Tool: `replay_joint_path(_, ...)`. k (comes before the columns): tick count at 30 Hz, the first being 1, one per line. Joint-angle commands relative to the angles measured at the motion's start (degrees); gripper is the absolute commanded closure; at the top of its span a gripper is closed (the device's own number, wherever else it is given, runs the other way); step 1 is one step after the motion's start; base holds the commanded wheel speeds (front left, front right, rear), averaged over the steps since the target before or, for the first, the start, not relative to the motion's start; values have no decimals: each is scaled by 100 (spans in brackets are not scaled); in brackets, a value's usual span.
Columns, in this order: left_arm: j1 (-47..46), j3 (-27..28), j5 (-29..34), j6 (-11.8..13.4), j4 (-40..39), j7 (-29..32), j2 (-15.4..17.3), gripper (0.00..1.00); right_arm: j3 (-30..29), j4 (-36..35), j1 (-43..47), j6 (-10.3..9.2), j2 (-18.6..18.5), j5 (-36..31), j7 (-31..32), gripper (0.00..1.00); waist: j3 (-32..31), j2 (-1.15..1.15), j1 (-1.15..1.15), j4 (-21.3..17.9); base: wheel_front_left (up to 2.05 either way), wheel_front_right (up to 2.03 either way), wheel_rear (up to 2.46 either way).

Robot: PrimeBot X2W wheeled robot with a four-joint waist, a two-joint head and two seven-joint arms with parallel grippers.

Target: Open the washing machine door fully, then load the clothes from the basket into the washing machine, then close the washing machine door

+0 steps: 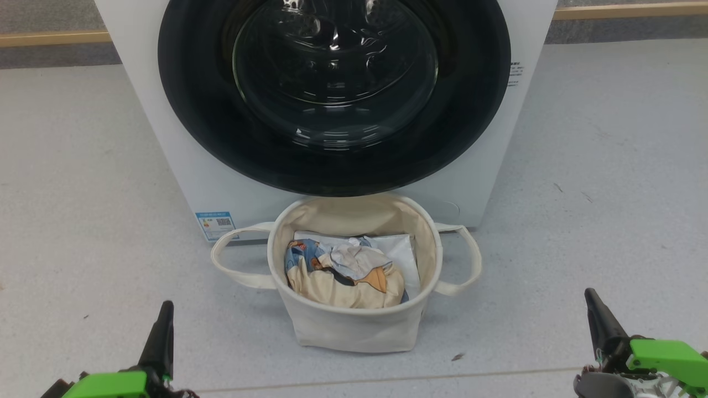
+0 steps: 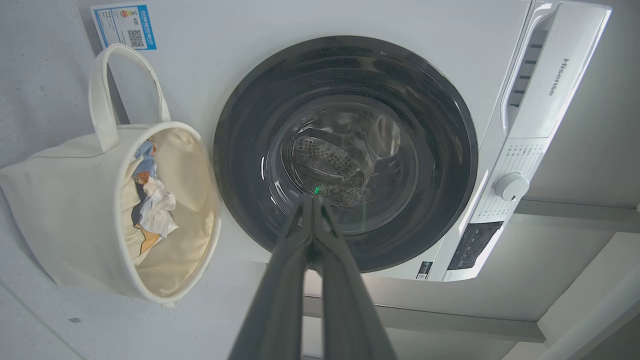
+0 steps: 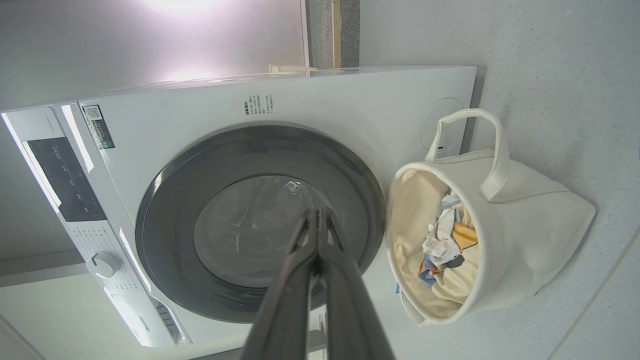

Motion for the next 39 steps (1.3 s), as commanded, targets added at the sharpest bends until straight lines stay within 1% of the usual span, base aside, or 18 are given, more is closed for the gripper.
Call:
replay_joint_path(1,-256,197,58,-40,-149,44,34,100,107,-176,-280,1,-29,-21,44,100,0,0,0,0,0,0,0)
replay_joint_path(4,-256,197,59,-40,-149,45,33,100,107,-176,-280,1,-29,-21,44,100,0,0,0,0,0,0,0)
replay_joint_path(5,-1,0,0,0,0,-1,-1,0,0,-1,-1,0,0,-1,-1,0,0,0,0,0,0,0,0)
replay_joint_path(10,150,-24,0,5,357,-19,-40,0,22,349,159,1,45,-9,-21,0,1,0,0,0,0,0,0)
replay_joint_path(12,136,-41,4,8,346,-52,-39,0,36,336,144,1,43,-41,-55,0,1,0,1,3,0,0,0)
replay_joint_path(16,95,-92,14,18,329,-136,-36,0,3,298,115,1,41,-96,-139,0,-15,0,12,24,0,0,0)
replay_joint_path(18,82,-106,20,24,322,-170,-35,0,-2,287,108,1,39,-121,-172,0,-10,0,4,30,0,0,0)
replay_joint_path(20,69,-118,26,29,313,-203,-34,0,-2,269,95,1,38,-146,-206,0,-4,0,1,36,0,0,0)
replay_joint_path(31,-13,-139,152,40,256,-387,-28,0,-22,46,39,1,32,-407,-390,0,-13,0,0,72,0,0,0)
replay_joint_path(34,-38,-118,201,54,226,-437,-27,0,62,28,32,1,30,-639,-440,0,-25,0,0,80,0,0,0)
replay_joint_path(39,-83,-68,508,77,117,-521,-24,0,88,-68,-30,1,28,-842,-524,0,-45,0,0,89,0,0,0)
